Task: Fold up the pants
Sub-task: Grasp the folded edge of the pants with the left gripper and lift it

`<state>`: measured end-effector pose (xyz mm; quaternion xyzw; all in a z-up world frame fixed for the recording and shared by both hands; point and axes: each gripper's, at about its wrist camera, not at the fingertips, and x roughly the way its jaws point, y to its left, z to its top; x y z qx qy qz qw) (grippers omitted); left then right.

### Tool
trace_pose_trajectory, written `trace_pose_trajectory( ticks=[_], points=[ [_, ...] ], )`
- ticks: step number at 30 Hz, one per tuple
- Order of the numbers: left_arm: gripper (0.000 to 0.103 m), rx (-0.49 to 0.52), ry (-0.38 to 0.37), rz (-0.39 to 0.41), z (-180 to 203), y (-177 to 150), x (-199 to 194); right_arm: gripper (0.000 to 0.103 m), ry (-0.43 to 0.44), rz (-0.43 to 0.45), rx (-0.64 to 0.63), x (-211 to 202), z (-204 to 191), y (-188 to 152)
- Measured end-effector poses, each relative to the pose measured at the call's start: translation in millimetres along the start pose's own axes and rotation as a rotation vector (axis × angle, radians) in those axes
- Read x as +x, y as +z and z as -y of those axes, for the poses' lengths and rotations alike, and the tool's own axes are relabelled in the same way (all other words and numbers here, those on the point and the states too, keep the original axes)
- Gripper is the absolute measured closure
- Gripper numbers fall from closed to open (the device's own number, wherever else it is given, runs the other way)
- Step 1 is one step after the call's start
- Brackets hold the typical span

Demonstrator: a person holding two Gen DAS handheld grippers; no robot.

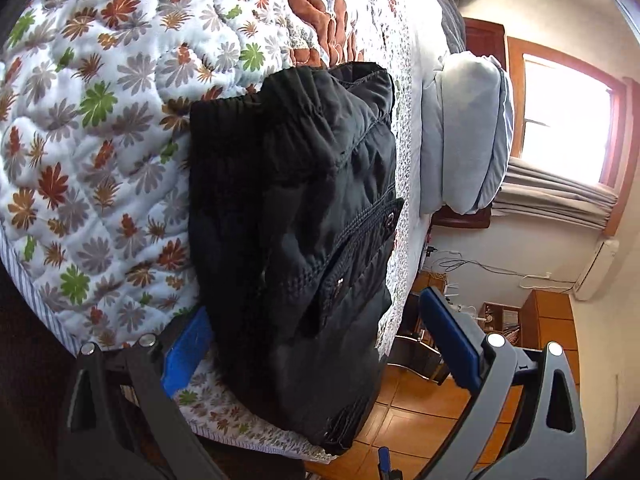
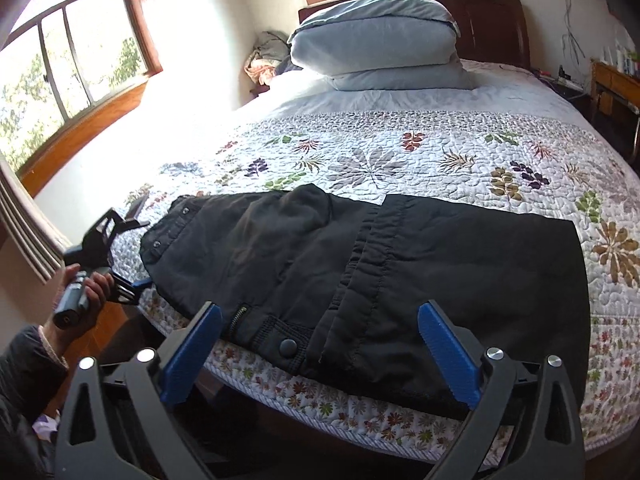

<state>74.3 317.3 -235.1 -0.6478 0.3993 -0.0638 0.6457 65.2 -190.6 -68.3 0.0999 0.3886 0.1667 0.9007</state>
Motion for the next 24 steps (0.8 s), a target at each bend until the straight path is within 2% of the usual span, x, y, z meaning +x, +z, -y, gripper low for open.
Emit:
trace_pose_trajectory(
  ticks=[3, 5, 13, 14, 15, 16, 17, 19, 24],
  points=[
    [0.006, -0.016, -0.024, 0.023, -2, 4, 1, 0.004, 0.044, 0.029, 0.111, -8, 16, 4],
    [0.007, 0.006, -0.012, 0.031, 0, 5, 3, 0.004, 0.043, 0.045, 0.158, -12, 25, 4],
    [0.008, 0.092, 0.061, 0.038, 18, 4, 11, 0.004, 0.009, 0.042, 0.191, -9, 35, -1],
    [0.018, 0.095, 0.068, 0.038, 19, 5, 12, 0.004, 0.009, 0.037, 0.192, -8, 34, -1],
    [0.045, 0.103, 0.083, 0.032, 20, 6, 14, 0.004, 0.008, 0.031, 0.195, -6, 35, -2],
    [0.062, 0.119, 0.105, 0.019, 26, 9, 21, 0.004, 0.006, 0.024, 0.196, -4, 34, -3],
    [0.069, 0.146, 0.105, 0.006, 27, 11, 24, 0.004, 0.008, 0.02, 0.197, -3, 35, -4],
    [0.071, 0.164, 0.107, 0.0, 29, 14, 25, 0.004, 0.009, 0.014, 0.197, 0, 35, -5],
    [0.083, 0.198, 0.088, 0.001, 40, 15, 27, 0.004, -0.002, 0.009, 0.224, 2, 45, -8]
  ],
)
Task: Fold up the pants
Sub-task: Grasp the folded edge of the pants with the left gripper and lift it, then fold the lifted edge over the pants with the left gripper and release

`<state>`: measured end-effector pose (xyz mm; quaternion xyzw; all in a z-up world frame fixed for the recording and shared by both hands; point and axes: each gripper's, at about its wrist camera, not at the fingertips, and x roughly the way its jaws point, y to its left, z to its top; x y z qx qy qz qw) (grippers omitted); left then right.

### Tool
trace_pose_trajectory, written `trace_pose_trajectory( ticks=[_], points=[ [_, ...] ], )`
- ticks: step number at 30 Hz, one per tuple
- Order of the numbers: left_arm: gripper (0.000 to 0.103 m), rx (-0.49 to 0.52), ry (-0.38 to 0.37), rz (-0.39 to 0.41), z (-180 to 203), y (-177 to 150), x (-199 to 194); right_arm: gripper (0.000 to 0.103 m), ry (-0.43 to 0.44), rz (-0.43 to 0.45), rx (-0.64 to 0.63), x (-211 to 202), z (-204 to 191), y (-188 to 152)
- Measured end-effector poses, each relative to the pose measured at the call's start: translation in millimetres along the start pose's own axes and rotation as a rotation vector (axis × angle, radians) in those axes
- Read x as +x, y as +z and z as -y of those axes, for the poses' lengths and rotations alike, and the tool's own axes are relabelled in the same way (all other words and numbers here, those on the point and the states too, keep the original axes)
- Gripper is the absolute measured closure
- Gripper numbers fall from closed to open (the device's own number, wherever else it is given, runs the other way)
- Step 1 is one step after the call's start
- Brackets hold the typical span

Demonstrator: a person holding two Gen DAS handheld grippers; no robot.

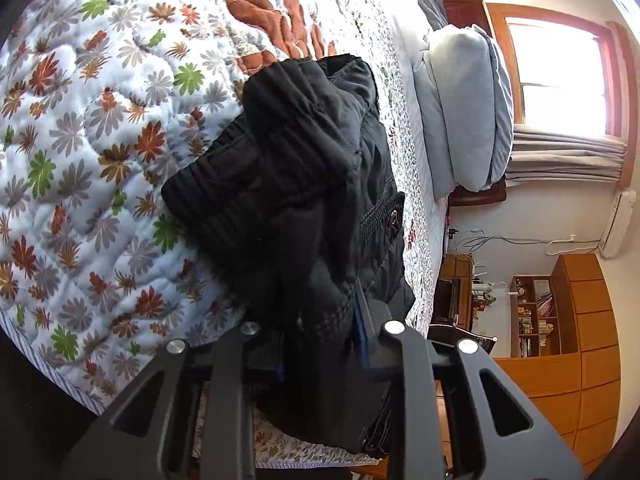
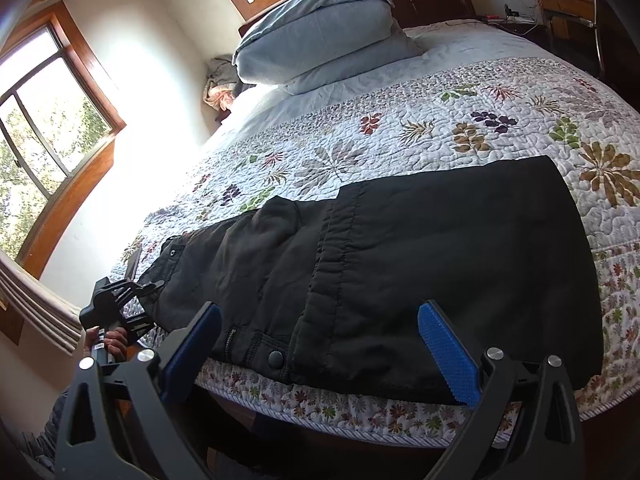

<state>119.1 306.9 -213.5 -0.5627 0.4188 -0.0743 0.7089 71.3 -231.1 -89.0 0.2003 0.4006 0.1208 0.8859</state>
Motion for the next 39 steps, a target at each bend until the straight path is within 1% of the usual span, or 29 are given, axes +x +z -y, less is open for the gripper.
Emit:
trace_pose_trajectory(
  ticks=[4, 9, 14, 19, 23, 27, 32, 36, 39],
  points=[
    [0.086, 0.094, -0.025, 0.026, 25, -6, -4, 0.004, -0.021, -0.001, 0.038, 2, 15, 1],
    [0.087, 0.273, -0.026, 0.045, 74, -20, -4, 0.004, -0.036, 0.018, 0.098, -1, 35, 2],
    [0.087, 0.442, -0.04, 0.035, 123, -45, 2, 0.004, -0.039, 0.042, 0.148, -6, 53, 3],
    [0.086, 0.558, -0.039, 0.008, 158, -68, 13, 0.004, -0.044, 0.068, 0.179, -13, 69, 4],
    [0.086, 0.599, -0.047, -0.013, 175, -81, 24, 0.004, -0.055, 0.084, 0.21, -18, 83, 4],
    [0.086, 0.679, -0.023, -0.035, 183, -101, 32, 0.004, -0.042, 0.1, 0.24, -21, 92, 6],
    [0.084, 0.772, -0.001, -0.073, 192, -124, 45, 0.004, -0.043, 0.115, 0.179, -27, 83, 17],
    [0.083, 0.863, 0.036, -0.109, 202, -150, 65, 0.004, -0.015, 0.128, 0.147, -29, 76, 29],
    [0.082, 0.889, 0.042, -0.146, 204, -162, 78, 0.004, 0.003, 0.132, 0.135, -28, 71, 37]
  ],
)
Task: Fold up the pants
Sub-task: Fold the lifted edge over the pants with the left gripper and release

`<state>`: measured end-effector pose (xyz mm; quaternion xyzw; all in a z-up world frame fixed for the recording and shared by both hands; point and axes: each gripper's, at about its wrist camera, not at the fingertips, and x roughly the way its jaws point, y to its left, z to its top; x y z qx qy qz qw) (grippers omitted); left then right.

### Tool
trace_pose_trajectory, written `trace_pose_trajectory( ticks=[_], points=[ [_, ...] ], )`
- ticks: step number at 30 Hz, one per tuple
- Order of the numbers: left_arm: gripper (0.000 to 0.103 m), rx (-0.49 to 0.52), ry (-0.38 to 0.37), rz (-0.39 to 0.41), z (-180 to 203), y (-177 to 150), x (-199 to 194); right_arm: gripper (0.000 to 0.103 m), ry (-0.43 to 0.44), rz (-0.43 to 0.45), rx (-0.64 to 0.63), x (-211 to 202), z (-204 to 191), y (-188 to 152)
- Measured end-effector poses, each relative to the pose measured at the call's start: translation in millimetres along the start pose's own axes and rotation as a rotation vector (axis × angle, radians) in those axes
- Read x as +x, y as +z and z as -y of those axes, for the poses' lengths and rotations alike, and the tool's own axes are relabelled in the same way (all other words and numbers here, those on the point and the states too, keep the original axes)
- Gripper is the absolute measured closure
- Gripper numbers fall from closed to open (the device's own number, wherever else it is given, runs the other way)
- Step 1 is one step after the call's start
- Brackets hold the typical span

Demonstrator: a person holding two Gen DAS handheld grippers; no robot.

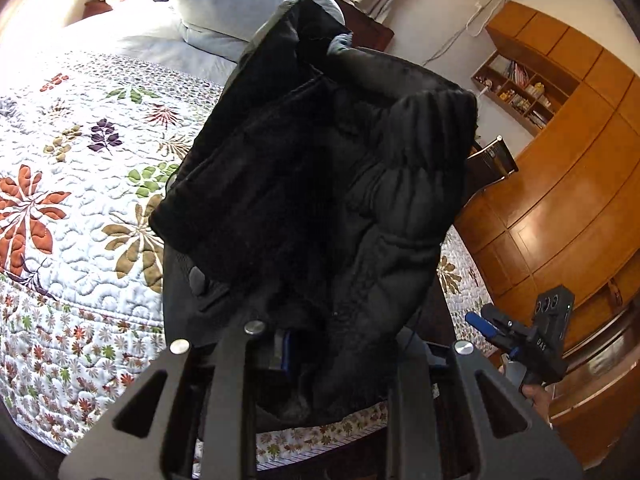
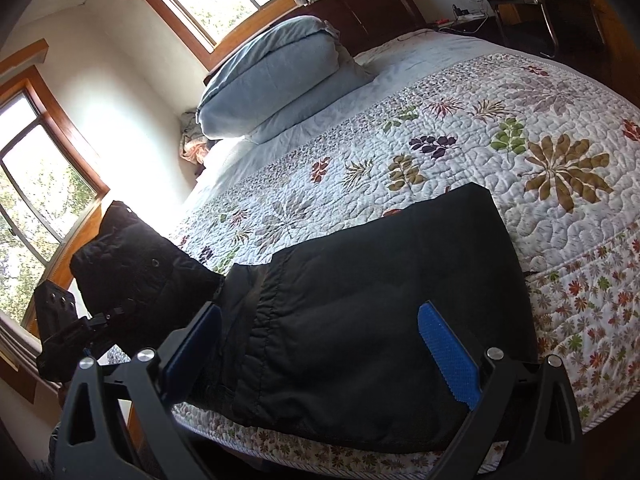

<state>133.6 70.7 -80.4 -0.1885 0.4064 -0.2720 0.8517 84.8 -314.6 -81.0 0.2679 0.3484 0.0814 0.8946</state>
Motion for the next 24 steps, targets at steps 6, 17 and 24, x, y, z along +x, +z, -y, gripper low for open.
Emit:
trace_pose_trajectory(
  ticks=[6, 17, 24],
  points=[
    [0.082, 0.046, 0.006, -0.045, 11, -7, 19, 0.004, 0.03, -0.017, -0.027, 8, -8, 6],
    [0.079, 0.194, 0.049, -0.148, 33, -29, 57, 0.004, 0.153, -0.057, 0.047, 24, -12, 11],
    [0.063, 0.292, 0.079, -0.186, 54, -47, 72, 0.004, 0.205, -0.098, 0.097, 42, -12, 11]
  ],
)
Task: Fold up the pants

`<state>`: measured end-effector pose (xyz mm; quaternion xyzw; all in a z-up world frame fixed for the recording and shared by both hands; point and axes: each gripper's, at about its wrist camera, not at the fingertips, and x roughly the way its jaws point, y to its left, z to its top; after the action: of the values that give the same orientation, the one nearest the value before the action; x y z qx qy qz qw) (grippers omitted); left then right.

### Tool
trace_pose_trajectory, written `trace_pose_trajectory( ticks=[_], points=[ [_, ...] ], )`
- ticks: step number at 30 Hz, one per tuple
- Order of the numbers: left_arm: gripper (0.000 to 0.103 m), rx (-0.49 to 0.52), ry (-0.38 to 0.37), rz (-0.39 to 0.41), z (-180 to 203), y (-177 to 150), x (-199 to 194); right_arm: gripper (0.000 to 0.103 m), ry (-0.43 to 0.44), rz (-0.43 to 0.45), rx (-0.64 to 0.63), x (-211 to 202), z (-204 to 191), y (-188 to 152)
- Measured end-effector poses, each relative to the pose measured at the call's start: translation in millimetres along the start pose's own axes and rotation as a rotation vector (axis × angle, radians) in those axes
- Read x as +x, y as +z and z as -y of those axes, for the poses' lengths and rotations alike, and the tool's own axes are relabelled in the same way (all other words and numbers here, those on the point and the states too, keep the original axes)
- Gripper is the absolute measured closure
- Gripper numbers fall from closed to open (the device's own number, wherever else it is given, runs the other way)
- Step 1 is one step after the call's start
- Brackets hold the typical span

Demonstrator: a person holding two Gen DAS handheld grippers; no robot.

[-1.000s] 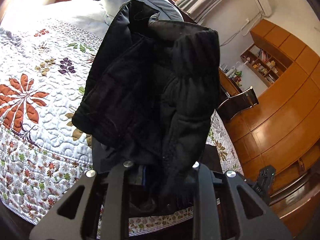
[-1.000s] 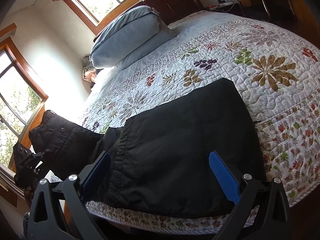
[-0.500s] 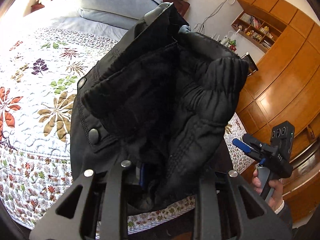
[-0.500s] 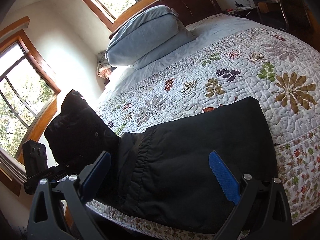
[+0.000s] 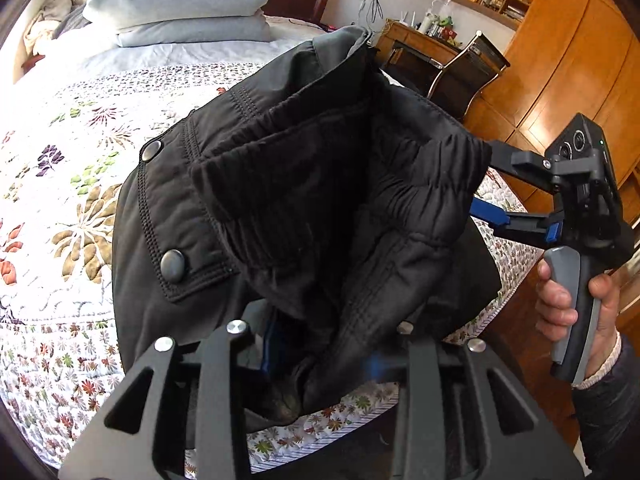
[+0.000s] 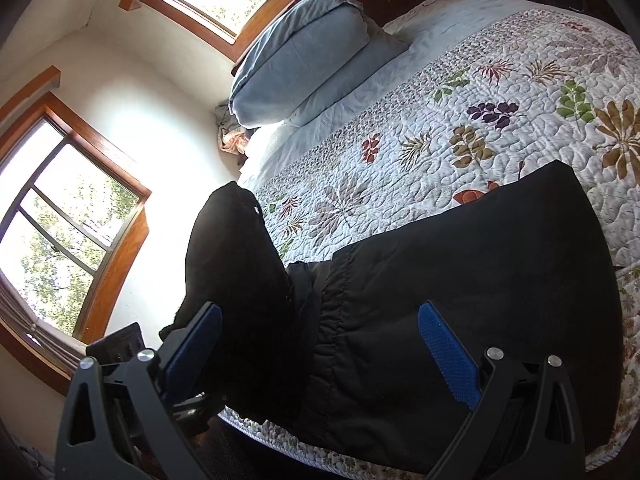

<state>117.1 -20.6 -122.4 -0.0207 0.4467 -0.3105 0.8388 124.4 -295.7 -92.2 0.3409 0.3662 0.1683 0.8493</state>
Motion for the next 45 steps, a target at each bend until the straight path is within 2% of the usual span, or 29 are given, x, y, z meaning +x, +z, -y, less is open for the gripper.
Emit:
trace_pose_trajectory(
  ticks=[8, 10, 12, 15, 18, 23, 26, 29, 32, 38, 39, 40, 41, 43, 45],
  points=[
    [0.041, 0.044, -0.035, -0.029, 11, -5, 4, 0.004, 0.04, -0.035, 0.05, 11, 5, 4],
    [0.039, 0.026, -0.042, -0.005, 9, -5, -2, 0.004, 0.058, -0.05, 0.087, 14, 9, 6],
    [0.029, -0.001, -0.044, 0.016, 4, -3, -12, 0.004, 0.09, -0.071, 0.132, 18, 15, 8],
    [0.025, -0.048, -0.048, 0.057, -9, 0, -33, 0.004, 0.105, -0.112, 0.177, 26, 21, 10],
    [0.017, -0.09, 0.013, 0.091, -27, -1, -51, 0.004, 0.091, -0.138, 0.181, 32, 25, 11],
    [0.016, -0.216, 0.082, 0.113, -70, -5, -68, 0.004, 0.09, -0.195, 0.182, 47, 33, 6],
    [0.016, -0.302, 0.1, 0.104, -94, -11, -72, 0.003, 0.112, -0.215, 0.171, 58, 32, 4],
    [0.015, -0.348, 0.085, 0.088, -109, -13, -75, 0.003, 0.162, -0.253, 0.169, 72, 28, 1],
    [0.014, -0.358, 0.086, 0.093, -110, -14, -76, 0.003, 0.203, -0.278, 0.168, 88, 22, -1],
    [0.014, -0.284, 0.132, 0.105, -98, -8, -79, 0.004, 0.151, -0.285, 0.084, 113, 6, -4],
    [0.013, -0.272, 0.14, 0.107, -97, -6, -79, 0.011, 0.134, -0.278, 0.055, 115, 3, -5],
    [0.013, -0.264, 0.145, 0.106, -95, -6, -79, 0.027, 0.102, -0.272, 0.022, 116, 0, -5],
    [0.013, -0.26, 0.148, 0.106, -94, -5, -79, 0.034, 0.076, -0.27, -0.003, 117, -2, -6],
    [0.013, -0.256, 0.153, 0.106, -93, -4, -79, 0.063, 0.054, -0.279, -0.001, 117, 4, -8],
    [0.012, -0.257, 0.152, 0.106, -92, -4, -79, 0.075, 0.093, -0.27, 0.042, 112, 13, -9]
  ],
)
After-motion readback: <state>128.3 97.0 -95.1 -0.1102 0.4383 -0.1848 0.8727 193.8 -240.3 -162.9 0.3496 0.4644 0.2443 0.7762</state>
